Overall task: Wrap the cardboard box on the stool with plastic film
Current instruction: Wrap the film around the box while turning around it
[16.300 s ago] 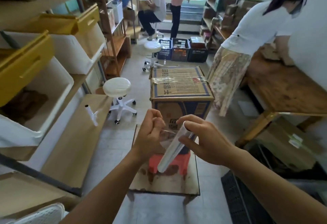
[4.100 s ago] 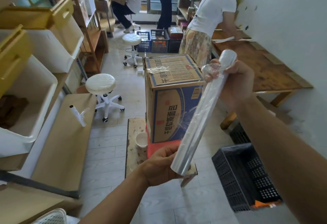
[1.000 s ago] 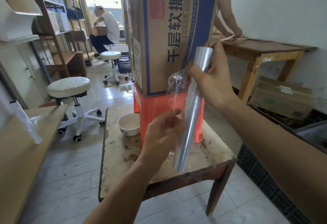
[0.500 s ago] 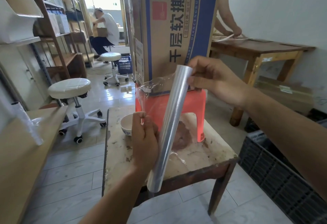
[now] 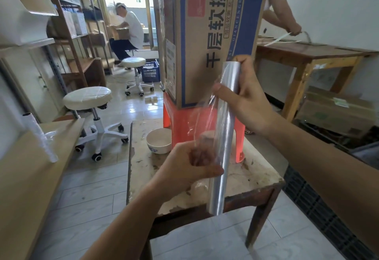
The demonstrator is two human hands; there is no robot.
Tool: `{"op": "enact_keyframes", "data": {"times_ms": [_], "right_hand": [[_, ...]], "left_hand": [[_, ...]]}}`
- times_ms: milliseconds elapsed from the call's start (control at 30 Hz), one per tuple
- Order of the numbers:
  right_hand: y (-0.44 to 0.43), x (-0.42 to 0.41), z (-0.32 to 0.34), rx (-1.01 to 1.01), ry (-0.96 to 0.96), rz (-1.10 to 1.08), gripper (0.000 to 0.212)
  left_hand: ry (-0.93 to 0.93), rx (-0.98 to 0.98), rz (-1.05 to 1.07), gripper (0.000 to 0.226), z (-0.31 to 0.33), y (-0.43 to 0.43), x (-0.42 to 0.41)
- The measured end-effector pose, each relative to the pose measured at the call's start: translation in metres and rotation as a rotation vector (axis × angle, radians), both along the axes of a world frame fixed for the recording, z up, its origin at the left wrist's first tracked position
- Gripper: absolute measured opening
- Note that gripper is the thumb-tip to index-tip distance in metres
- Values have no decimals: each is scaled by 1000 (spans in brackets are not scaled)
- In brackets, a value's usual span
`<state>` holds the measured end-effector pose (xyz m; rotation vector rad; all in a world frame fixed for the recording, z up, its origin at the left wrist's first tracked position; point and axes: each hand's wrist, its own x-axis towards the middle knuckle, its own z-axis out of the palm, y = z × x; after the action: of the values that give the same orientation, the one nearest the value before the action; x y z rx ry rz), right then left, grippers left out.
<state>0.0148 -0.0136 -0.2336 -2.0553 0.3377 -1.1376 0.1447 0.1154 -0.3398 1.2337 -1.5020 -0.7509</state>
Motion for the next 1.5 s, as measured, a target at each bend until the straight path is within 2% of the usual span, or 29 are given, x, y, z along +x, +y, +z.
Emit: {"op": "enact_keyframes", "data": {"times_ms": [67, 133, 200, 267, 400, 433, 500, 567, 667, 800, 933, 1000, 1067, 1133, 1233, 1333, 1400, 1500], "right_hand": [[-4, -1, 2, -20, -33, -29, 35], [-10, -3, 3, -25, -54, -68, 39], [-15, -3, 2, -40, -56, -94, 41], [-17, -4, -1, -119, -14, -157, 44], [-14, -5, -2, -260, 77, -338, 59], [-14, -5, -1, -262, 82, -376, 57], [-14, -6, 2, -213, 76, -383, 36], [-16, -8, 5, -69, 51, -226, 13], [-19, -15, 8, 89, 36, -28, 8], [-16, -12, 15, -48, 64, -27, 18], [-12, -8, 22, -94, 60, -8, 13], [-12, -9, 23, -109, 73, 3, 15], [-14, -11, 23, -121, 80, -9, 16], [-13, -13, 22, -111, 86, -26, 19], [-11, -12, 19, -111, 101, -36, 22], [-7, -8, 15, -129, 142, -39, 14], [-6, -4, 13, -158, 166, -52, 12], [-9, 1, 11, -204, 212, -95, 11]], "left_hand": [[-72, 54, 55, 8, -9, 1, -1], [129, 18, 75, 6, -19, 4, -6], [309, -46, 157, 26, -28, 3, -9], [269, -129, 227, 32, -34, 1, -14], [230, -197, 313, 25, -38, 0, -19], [255, -202, 319, 28, -41, -1, -17], [353, -200, 324, 27, -46, -1, -13], [401, -185, 337, 19, -48, -2, -11], [409, -209, 275, 21, -47, 0, -5], [528, -119, 132, 37, -26, -1, -5], [910, -26, -94, 37, 12, -17, -8], [1036, 8, -118, 30, 25, -21, -12], [984, -37, 15, 12, 28, -22, -13], [904, -99, 102, 8, 26, -21, -9], [998, -134, 42, 13, 16, -20, -1], [1034, -157, 39, 10, 6, -17, 5], [893, -129, 261, 9, -1, -16, 15], [615, -94, 690, 20, -15, -26, 48]]}}
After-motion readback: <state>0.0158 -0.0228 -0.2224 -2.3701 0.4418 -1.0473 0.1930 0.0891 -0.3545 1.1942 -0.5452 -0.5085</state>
